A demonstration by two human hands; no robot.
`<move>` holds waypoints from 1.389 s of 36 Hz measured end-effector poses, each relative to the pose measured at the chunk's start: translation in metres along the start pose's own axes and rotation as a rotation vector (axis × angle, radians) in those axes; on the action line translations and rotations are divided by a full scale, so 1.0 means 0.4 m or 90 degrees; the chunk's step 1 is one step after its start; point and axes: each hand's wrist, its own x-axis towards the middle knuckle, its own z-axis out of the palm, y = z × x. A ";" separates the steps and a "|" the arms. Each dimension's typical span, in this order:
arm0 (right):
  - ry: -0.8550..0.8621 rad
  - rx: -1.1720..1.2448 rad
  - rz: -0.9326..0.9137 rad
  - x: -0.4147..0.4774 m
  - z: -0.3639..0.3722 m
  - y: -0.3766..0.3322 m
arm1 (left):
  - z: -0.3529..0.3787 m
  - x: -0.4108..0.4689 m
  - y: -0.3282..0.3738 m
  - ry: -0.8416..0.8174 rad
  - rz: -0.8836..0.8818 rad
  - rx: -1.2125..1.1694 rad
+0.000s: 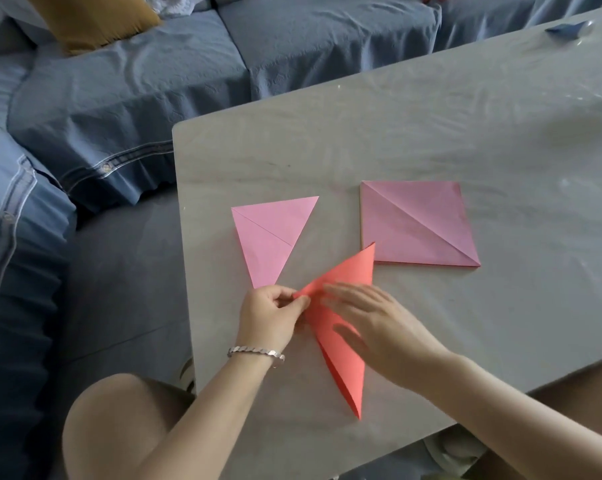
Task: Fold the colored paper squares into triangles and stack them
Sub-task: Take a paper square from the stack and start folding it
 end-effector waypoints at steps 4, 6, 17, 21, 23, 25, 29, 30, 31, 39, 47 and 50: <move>-0.085 -0.044 0.006 -0.063 0.062 0.006 | -0.006 0.018 -0.046 0.033 0.000 0.098; -0.099 -0.041 0.020 -0.087 0.072 0.005 | -0.009 0.020 -0.055 0.036 0.010 0.138; -0.006 -0.122 0.170 -0.048 0.076 0.074 | -0.006 0.035 -0.065 0.030 0.038 0.188; 0.002 -0.133 0.209 -0.012 0.079 0.086 | -0.012 0.034 -0.061 0.018 0.049 0.206; 0.005 -0.127 0.212 -0.001 0.079 0.089 | -0.015 0.034 -0.056 0.014 0.055 0.217; 0.004 -0.126 0.217 0.009 0.079 0.087 | -0.021 0.034 -0.053 0.015 0.063 0.229; -0.027 -0.123 0.217 0.024 0.079 0.064 | -0.043 0.035 -0.056 0.023 0.067 0.243; -0.035 -0.118 0.216 0.026 0.080 0.057 | -0.049 0.035 -0.058 0.024 0.063 0.244; -0.044 -0.114 0.215 0.030 0.082 0.051 | -0.055 0.035 -0.062 0.026 0.059 0.245; -0.103 -0.129 0.263 0.077 0.091 0.047 | -0.065 0.030 -0.080 0.033 0.039 0.243; -0.094 -0.078 0.291 0.100 0.091 0.049 | -0.065 0.036 -0.089 0.037 0.031 0.231; -0.104 -0.076 0.299 0.102 0.093 0.045 | -0.065 0.036 -0.090 0.038 0.027 0.225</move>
